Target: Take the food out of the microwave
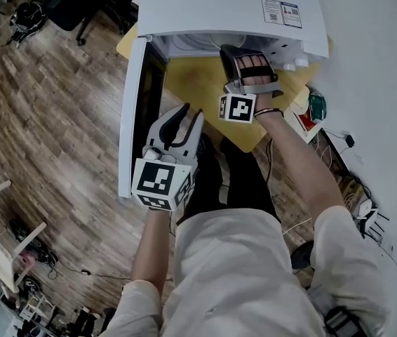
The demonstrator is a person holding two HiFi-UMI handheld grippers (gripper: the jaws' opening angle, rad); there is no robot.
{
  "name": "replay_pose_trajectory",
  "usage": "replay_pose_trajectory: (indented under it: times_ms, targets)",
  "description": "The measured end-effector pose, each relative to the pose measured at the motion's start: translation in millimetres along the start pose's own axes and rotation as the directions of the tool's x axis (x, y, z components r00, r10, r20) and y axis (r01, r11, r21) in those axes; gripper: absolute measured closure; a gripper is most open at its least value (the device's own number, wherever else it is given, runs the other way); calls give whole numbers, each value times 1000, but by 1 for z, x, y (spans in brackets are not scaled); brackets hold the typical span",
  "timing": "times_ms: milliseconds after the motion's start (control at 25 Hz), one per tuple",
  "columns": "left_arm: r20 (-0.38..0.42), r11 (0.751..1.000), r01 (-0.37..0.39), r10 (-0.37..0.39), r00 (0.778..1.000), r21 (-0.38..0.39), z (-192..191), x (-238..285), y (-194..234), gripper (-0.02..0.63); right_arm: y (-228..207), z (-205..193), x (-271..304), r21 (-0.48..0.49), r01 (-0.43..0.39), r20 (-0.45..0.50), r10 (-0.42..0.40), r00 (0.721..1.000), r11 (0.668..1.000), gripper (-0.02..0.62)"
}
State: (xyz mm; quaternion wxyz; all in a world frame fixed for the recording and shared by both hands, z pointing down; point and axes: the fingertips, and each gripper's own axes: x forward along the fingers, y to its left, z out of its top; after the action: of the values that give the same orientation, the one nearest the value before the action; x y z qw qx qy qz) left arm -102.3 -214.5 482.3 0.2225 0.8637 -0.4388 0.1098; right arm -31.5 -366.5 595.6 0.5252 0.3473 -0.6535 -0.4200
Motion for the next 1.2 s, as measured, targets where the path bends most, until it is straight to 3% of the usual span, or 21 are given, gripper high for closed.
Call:
replay_pose_trajectory:
  times_ms: [520, 960, 1200]
  targets:
    - [6, 1000, 14, -14, 1000, 5, 6, -13, -19, 512, -16, 1, -70, 52, -37, 26, 35, 999, 998, 523]
    - [-8, 999, 23, -23, 1000, 31, 11, 0, -43, 512, -8, -18, -121, 89, -82, 54, 77, 996, 993, 528]
    - [0, 999, 15, -15, 1000, 40, 15, -1, -68, 512, -28, -30, -152, 103, -87, 80, 79, 994, 991, 529]
